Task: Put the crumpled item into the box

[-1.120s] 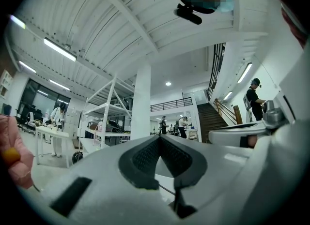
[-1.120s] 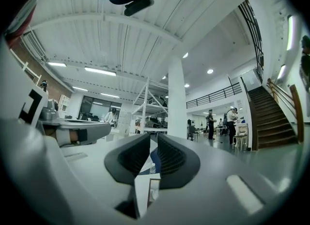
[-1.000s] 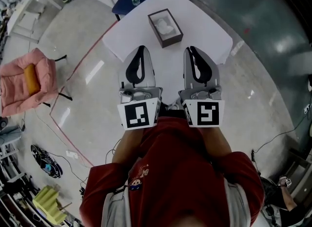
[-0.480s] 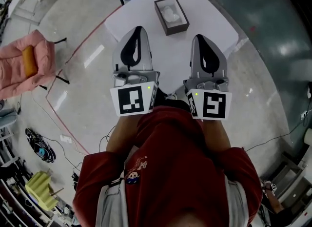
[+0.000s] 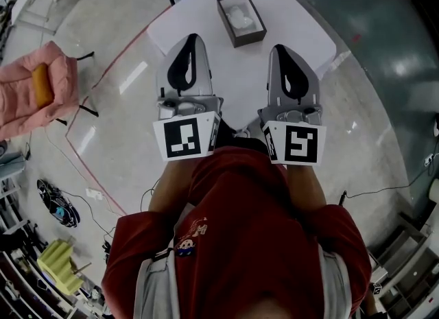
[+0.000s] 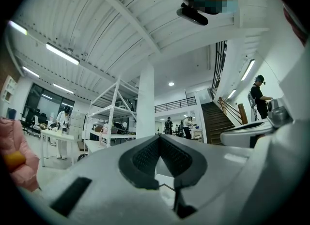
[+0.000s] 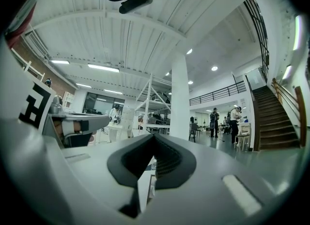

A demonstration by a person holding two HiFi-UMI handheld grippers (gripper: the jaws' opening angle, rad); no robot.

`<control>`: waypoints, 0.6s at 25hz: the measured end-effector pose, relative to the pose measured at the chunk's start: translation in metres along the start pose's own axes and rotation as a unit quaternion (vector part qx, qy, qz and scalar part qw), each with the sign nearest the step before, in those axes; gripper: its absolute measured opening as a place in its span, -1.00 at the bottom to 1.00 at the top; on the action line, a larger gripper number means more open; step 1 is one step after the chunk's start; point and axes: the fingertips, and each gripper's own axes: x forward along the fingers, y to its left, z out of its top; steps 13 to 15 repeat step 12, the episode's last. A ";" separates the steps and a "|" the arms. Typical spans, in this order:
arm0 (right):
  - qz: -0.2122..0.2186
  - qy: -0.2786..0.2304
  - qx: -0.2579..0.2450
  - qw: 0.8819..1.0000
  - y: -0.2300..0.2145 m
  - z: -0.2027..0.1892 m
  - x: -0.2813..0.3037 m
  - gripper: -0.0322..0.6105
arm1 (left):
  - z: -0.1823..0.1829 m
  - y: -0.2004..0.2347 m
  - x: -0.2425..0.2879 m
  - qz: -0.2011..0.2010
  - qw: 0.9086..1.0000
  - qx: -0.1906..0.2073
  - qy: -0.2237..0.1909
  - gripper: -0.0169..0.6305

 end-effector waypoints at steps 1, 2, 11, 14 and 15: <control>0.000 0.000 -0.001 1.000 0.000 0.000 0.000 -0.89 | 0.000 0.000 0.000 0.000 1.000 -0.001 0.000 -0.94; -0.001 0.001 -0.001 1.000 -0.001 0.000 0.000 -0.89 | 0.000 0.000 0.000 0.000 1.000 -0.001 0.001 -0.94; -0.004 0.011 0.002 1.000 -0.004 -0.009 0.000 -0.89 | -0.013 -0.001 -0.001 0.001 1.000 -0.007 0.015 -0.94; -0.003 0.012 0.003 1.000 -0.004 -0.010 0.001 -0.89 | -0.013 -0.001 -0.001 0.001 1.000 -0.007 0.016 -0.94; -0.003 0.012 0.003 1.000 -0.004 -0.010 0.001 -0.89 | -0.013 -0.001 -0.001 0.001 1.000 -0.007 0.016 -0.94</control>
